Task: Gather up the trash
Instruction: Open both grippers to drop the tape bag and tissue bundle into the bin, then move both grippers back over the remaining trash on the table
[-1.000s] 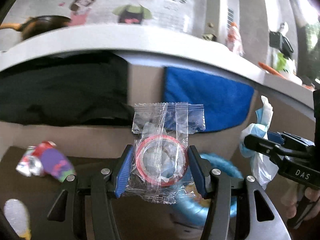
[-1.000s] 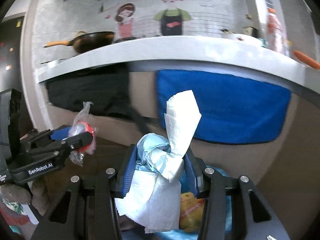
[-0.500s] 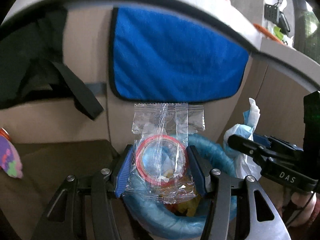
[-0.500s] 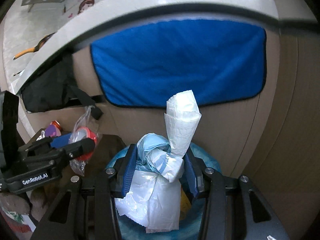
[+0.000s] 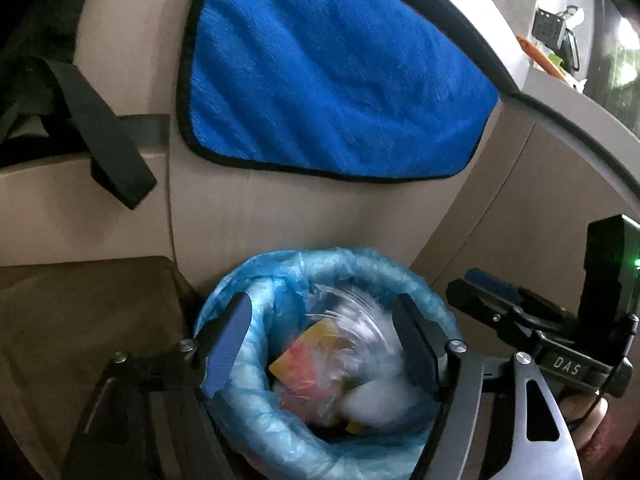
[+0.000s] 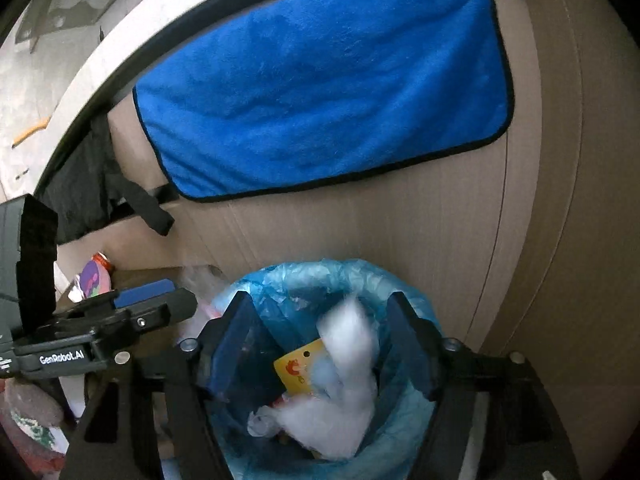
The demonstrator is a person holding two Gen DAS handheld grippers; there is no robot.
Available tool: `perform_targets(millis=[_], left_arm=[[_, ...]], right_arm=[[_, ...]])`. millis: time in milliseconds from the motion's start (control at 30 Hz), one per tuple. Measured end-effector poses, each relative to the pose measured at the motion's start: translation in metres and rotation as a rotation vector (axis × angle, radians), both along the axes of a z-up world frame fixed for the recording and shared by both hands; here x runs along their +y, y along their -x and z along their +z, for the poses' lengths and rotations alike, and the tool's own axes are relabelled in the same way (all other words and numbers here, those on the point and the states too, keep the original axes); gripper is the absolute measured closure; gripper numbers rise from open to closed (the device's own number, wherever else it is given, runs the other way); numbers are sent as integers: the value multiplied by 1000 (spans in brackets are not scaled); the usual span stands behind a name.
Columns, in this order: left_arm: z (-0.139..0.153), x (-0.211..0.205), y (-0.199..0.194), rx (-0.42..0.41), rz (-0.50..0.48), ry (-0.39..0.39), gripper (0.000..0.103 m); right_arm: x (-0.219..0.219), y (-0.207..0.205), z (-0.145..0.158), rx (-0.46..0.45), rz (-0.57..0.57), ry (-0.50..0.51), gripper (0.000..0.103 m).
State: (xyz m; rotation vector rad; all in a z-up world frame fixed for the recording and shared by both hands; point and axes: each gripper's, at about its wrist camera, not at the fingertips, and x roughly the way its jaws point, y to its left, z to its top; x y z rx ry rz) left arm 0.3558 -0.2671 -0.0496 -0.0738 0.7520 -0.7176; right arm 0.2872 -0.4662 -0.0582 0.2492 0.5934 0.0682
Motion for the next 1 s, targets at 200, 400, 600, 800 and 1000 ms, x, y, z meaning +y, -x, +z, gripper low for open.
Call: perform_targets(millis=[200,400,600,800,1000], left_arm=[[17,35,5,-23,66,3,25],[38,107,43,-148,178,-92,22],[46,196,77,-177,305,-163,22],[39,307,98,-111,511,-200,4],[13,381,121,-19,641,-202,4]], right_arm=[[6,8,7,6,-5,9,36],[34,27,29,-37,35,30,36],[95,45,53,-98,136,91,36],[159,53,66,-122,241,106,34],[211,56,67,-110,328,94,34]])
